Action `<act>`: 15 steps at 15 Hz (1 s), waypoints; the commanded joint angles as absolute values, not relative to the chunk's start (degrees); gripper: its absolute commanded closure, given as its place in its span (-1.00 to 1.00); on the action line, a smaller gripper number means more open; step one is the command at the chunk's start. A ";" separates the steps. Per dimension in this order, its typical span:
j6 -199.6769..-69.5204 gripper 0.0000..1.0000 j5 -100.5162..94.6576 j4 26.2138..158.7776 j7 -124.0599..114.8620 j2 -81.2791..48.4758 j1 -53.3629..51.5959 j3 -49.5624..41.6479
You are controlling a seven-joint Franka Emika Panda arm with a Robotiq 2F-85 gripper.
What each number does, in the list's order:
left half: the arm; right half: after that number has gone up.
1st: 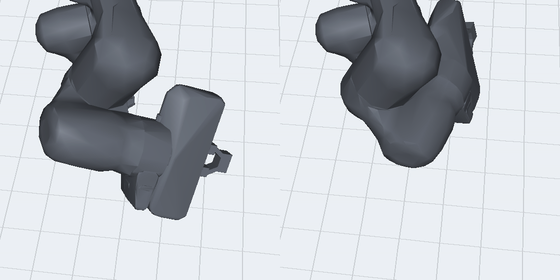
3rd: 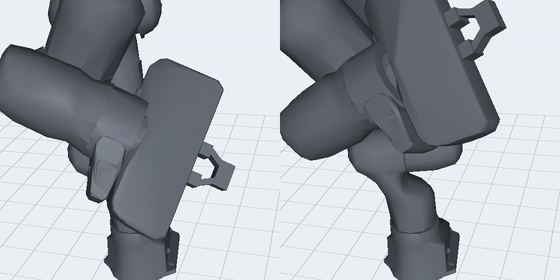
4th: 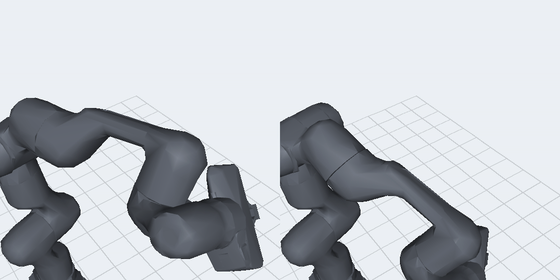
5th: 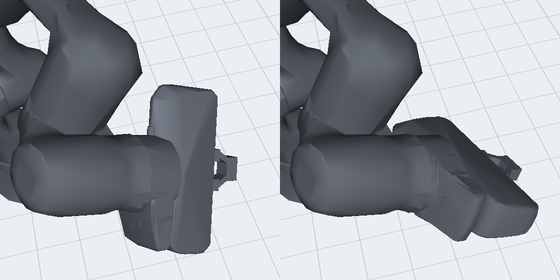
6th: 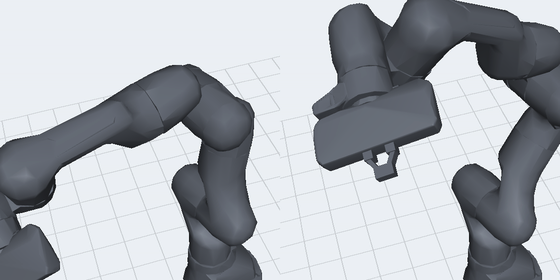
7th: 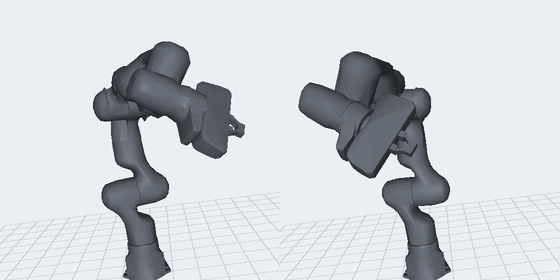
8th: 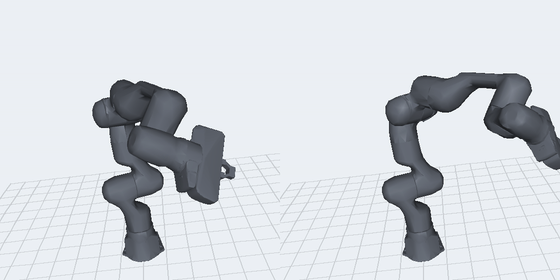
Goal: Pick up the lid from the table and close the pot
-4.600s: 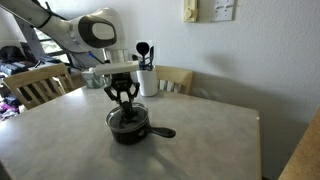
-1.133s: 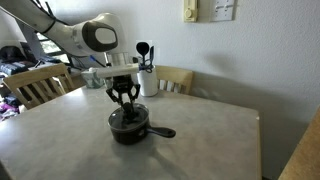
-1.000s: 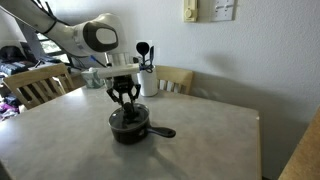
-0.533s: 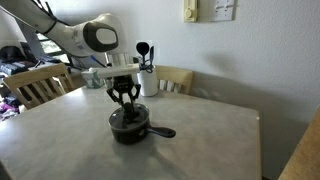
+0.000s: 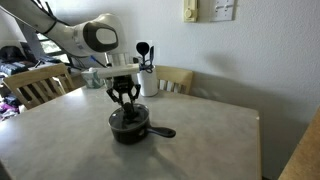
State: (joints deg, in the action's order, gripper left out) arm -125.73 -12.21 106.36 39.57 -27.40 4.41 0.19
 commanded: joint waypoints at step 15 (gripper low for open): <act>-124.86 -0.65 -12.98 107.48 39.43 -27.34 4.62 0.67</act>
State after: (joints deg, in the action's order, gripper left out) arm -125.57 -12.21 106.94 39.57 -27.69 4.40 0.40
